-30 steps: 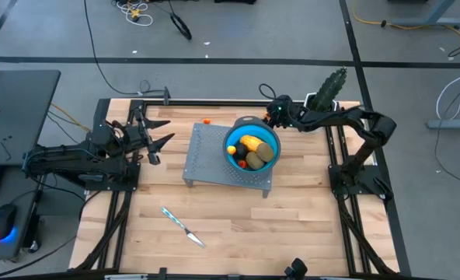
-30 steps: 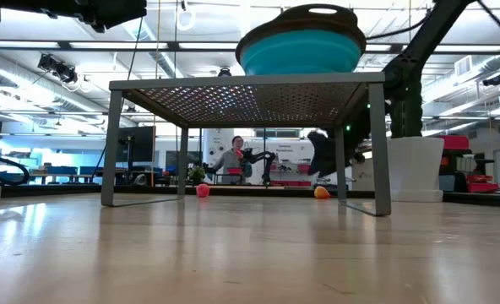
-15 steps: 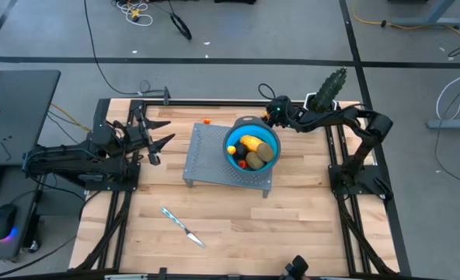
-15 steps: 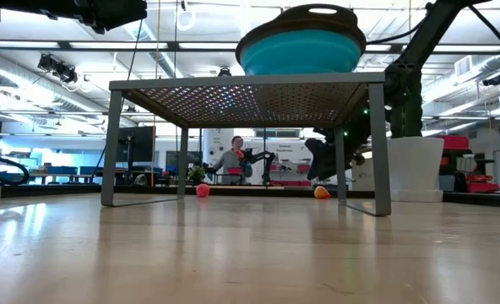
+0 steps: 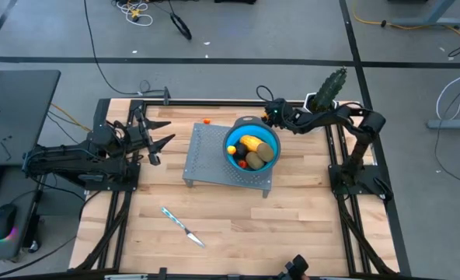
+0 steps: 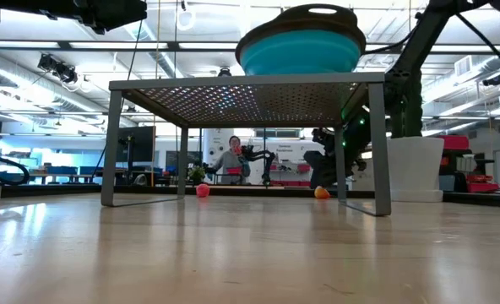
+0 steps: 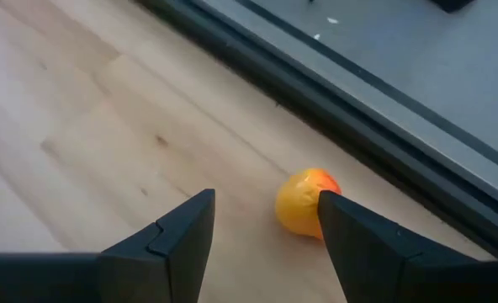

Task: Pick & Place Fruit
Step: Put the orange pear into the blue strainer bowl on the shelf

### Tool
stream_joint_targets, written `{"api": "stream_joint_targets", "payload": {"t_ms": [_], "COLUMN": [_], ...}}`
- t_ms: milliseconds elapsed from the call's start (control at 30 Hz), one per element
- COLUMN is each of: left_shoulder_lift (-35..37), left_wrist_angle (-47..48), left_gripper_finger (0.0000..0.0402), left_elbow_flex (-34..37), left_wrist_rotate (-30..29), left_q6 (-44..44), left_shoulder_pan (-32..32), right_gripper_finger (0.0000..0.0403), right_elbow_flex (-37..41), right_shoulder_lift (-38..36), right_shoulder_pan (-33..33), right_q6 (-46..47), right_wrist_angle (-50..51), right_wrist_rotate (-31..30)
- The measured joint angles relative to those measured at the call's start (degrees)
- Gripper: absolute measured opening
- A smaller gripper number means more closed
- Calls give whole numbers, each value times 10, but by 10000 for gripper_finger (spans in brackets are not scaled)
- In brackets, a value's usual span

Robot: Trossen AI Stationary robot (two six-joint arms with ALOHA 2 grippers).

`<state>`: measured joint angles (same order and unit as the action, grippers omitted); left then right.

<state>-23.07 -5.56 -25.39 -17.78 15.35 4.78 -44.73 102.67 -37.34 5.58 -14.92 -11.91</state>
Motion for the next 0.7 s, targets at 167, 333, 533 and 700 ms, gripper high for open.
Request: {"api": "stream_joint_targets", "payload": {"t_ms": [167, 333, 533, 700], "left_shoulder_lift": [0, 0, 0, 0], "left_wrist_angle": [0, 1, 1, 5], "left_gripper_finger": [210, 210, 210, 210], "left_elbow_flex": [0, 0, 0, 0], "left_wrist_rotate": [0, 0, 0, 0], "left_q6": [-1, -1, -1, -10], "left_shoulder_pan": [0, 0, 0, 0], "right_gripper_finger": [224, 212, 186, 182], "right_elbow_flex": [0, 0, 0, 0], "right_shoulder_lift": [0, 0, 0, 0], "right_shoulder_pan": [8, 12, 12, 19], "right_q6": [21, 33, 43, 41], "right_wrist_angle": [-2, 2, 13, 19], "right_wrist_rotate": [-21, -45, -60, -65]}}
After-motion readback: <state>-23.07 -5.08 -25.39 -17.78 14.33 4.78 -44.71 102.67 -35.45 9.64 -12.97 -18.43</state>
